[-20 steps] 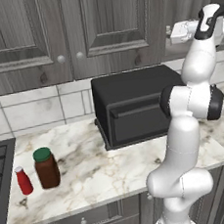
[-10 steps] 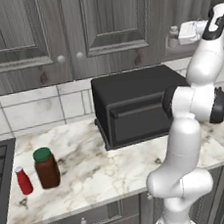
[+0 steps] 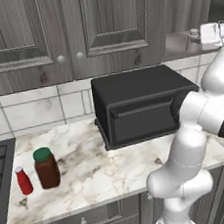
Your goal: Collect the paprika, ketchup, and shaker from the cabinet and place them next to the stove.
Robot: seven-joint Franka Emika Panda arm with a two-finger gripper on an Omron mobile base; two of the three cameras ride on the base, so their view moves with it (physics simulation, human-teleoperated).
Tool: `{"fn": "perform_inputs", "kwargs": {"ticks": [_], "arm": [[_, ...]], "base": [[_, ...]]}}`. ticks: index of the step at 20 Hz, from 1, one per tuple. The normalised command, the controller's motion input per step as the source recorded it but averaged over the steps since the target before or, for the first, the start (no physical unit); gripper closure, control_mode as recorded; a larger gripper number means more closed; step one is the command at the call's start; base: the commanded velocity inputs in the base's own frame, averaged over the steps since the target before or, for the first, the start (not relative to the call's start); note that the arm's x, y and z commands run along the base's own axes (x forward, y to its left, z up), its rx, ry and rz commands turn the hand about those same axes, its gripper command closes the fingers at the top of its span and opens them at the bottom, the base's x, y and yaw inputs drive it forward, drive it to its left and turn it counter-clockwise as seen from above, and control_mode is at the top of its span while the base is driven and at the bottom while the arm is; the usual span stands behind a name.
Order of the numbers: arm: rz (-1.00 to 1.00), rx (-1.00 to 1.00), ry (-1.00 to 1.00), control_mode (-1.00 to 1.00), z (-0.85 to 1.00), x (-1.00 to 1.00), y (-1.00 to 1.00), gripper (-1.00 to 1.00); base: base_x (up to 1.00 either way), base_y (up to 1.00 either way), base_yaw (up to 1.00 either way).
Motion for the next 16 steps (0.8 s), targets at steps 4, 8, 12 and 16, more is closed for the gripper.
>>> {"fn": "perform_inputs", "kwargs": {"ticks": [4,8,12,16], "arm": [[0.01,0.0,0.0,-1.0,0.03,-1.0,0.0,1.0],[0.05,0.0,0.0,-1.0,-0.01,-1.0,0.1,1.0],[0.08,0.0,0.0,-1.0,-0.23,-1.0,0.44,1.0],[0.11,0.0,0.0,-1.0,-0.42,-1.0,0.63,1.0]], "base": [[0.0,0.0,0.0],[0.0,0.0,0.0],[0.0,0.0,0.0],[0.0,0.0,0.0]]}}
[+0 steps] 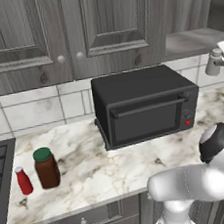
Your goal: Collect the paprika, ketchup, and shaker from the cabinet and place them next to the stove.
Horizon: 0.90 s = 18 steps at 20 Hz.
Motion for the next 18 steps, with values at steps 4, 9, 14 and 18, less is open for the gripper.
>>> {"fn": "perform_inputs", "kwargs": {"ticks": [4,9,14,18], "arm": [[0.12,0.0,0.0,-1.0,-0.5,-0.96,0.89,1.0],[0.09,0.0,0.0,-1.0,-0.5,-0.85,1.0,1.0],[0.01,0.0,0.02,-1.0,-0.4,-0.49,1.0,1.0],[0.0,-0.04,0.03,-1.0,-0.34,-0.15,1.0,1.0]], "base": [[0.0,0.0,0.0],[0.0,0.0,0.0],[0.0,0.0,0.0],[0.0,0.0,0.0]]}}
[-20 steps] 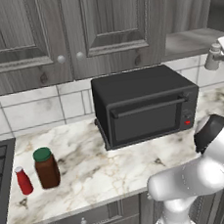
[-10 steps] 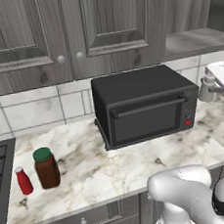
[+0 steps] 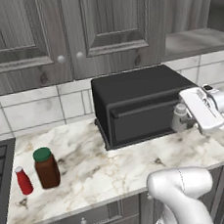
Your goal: Collect the paprika, ketchup, and shaker from the cabinet and place them next to the stove.
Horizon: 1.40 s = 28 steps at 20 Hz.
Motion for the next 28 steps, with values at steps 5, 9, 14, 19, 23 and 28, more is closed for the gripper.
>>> {"fn": "perform_inputs", "kwargs": {"ticks": [5,9,14,19,23,28], "arm": [[0.0,-0.08,0.04,-1.0,-0.33,-0.03,1.0,1.0],[0.0,-0.1,0.03,-1.0,-0.41,0.0,1.0,1.0],[0.06,-0.07,0.03,-1.0,-0.41,-0.09,0.99,1.0],[0.14,-0.01,0.01,-1.0,-0.46,-0.22,0.91,1.0],[0.09,0.0,0.0,-1.0,-0.26,-0.02,0.77,1.0],[0.05,0.06,0.0,-1.0,-0.09,0.26,0.62,1.0]], "base": [[0.0,0.0,0.0],[0.0,0.0,0.0],[0.0,0.0,0.0],[0.0,0.0,0.0],[0.0,0.0,0.0],[0.0,0.0,0.0]]}}
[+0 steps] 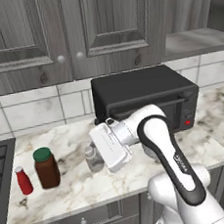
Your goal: Collect the paprika, ketchup, and shaker from the cabinet and place them next to the stove.
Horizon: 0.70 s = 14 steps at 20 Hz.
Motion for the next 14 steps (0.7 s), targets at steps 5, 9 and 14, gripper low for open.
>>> {"fn": "perform_inputs", "kwargs": {"ticks": [5,9,14], "arm": [[0.09,0.09,0.0,-1.0,-0.04,0.41,0.29,1.0],[0.2,0.05,0.02,-1.0,0.0,0.39,0.0,1.0],[0.19,0.04,0.05,-1.0,0.06,0.4,0.01,1.0]], "base": [[0.0,0.0,0.0],[0.0,0.0,0.0],[0.0,0.0,0.0]]}}
